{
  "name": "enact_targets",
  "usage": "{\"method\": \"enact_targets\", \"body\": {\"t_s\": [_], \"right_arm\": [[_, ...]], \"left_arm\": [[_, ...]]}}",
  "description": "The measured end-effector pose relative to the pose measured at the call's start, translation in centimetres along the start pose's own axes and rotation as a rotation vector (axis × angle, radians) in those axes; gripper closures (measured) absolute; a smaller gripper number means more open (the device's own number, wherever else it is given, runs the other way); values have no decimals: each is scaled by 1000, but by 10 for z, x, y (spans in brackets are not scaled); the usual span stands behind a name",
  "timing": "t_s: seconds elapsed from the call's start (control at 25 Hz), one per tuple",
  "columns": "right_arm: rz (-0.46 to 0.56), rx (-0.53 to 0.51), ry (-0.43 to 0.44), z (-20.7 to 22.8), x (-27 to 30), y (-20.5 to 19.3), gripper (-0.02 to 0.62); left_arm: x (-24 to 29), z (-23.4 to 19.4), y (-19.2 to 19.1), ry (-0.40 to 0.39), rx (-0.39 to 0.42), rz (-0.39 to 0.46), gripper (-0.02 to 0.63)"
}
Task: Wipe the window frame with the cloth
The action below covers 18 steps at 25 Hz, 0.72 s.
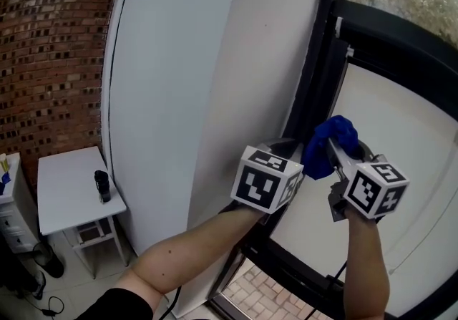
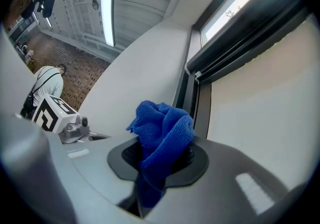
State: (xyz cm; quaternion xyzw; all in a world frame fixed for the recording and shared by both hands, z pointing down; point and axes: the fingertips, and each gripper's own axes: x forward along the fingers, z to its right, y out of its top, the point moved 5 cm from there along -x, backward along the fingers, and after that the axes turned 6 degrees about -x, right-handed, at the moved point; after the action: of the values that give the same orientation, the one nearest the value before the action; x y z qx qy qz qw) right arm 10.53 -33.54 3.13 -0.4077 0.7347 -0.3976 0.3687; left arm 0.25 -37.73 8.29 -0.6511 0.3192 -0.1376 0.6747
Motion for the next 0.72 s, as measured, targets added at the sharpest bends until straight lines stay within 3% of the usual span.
{"method": "enact_targets", "body": {"t_s": [0.44, 0.72], "right_arm": [[43, -52, -53, 29, 19, 54, 519], [58, -78, -65, 42, 39, 80, 520]], "left_arm": [[15, 13, 51, -14, 48, 52, 614], [25, 4, 70, 29, 82, 79, 614]]}}
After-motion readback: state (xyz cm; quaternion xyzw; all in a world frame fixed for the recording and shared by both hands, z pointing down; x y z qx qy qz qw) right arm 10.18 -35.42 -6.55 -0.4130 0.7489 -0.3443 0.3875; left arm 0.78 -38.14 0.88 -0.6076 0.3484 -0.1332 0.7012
